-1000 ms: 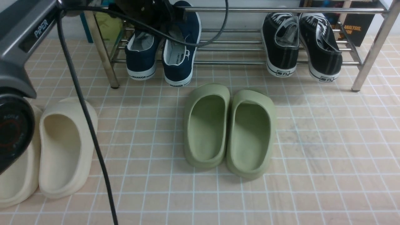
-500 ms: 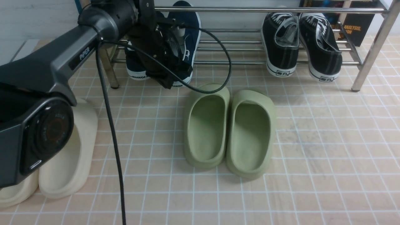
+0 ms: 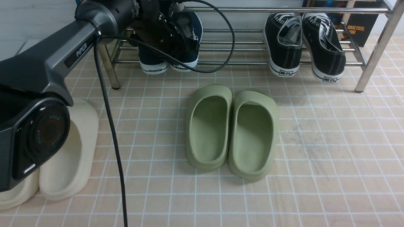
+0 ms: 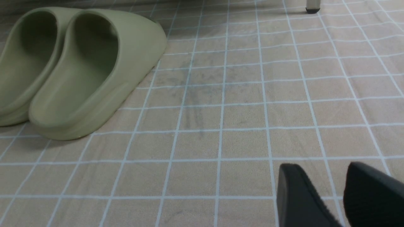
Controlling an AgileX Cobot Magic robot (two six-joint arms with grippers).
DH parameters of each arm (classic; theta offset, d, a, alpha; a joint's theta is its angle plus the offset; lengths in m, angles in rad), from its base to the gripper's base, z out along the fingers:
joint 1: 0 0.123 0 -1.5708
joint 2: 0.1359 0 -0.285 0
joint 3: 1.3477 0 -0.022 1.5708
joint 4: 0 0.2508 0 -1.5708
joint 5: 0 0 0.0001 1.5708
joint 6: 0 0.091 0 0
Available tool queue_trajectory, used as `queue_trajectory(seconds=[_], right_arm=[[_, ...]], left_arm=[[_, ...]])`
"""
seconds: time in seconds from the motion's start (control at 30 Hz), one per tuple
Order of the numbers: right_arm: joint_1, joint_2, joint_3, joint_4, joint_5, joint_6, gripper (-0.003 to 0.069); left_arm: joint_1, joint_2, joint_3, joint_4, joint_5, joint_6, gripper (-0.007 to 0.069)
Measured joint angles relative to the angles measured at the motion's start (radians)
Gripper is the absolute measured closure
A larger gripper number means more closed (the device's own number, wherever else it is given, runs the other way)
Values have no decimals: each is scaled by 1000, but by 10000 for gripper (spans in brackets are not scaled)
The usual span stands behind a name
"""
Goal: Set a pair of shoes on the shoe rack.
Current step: Use the left arm to put a shoe into the shoe rack
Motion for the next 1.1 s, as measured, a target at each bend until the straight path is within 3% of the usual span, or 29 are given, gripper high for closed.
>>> queue_trajectory(seconds=[0.3, 0.57, 0.93, 1.1], right_arm=[[0, 0, 0, 2, 0, 0, 421], [0, 0, 0, 2, 0, 0, 421], [0, 0, 0, 2, 0, 0, 421], [0, 0, 0, 2, 0, 0, 421]], left_arm=[[-2, 0, 2, 26, 1, -3, 580], [2, 5, 1, 175, 0, -44, 580], [-8, -67, 2, 191, 17, -74, 578], [-9, -159, -4, 211, 107, -59, 571]])
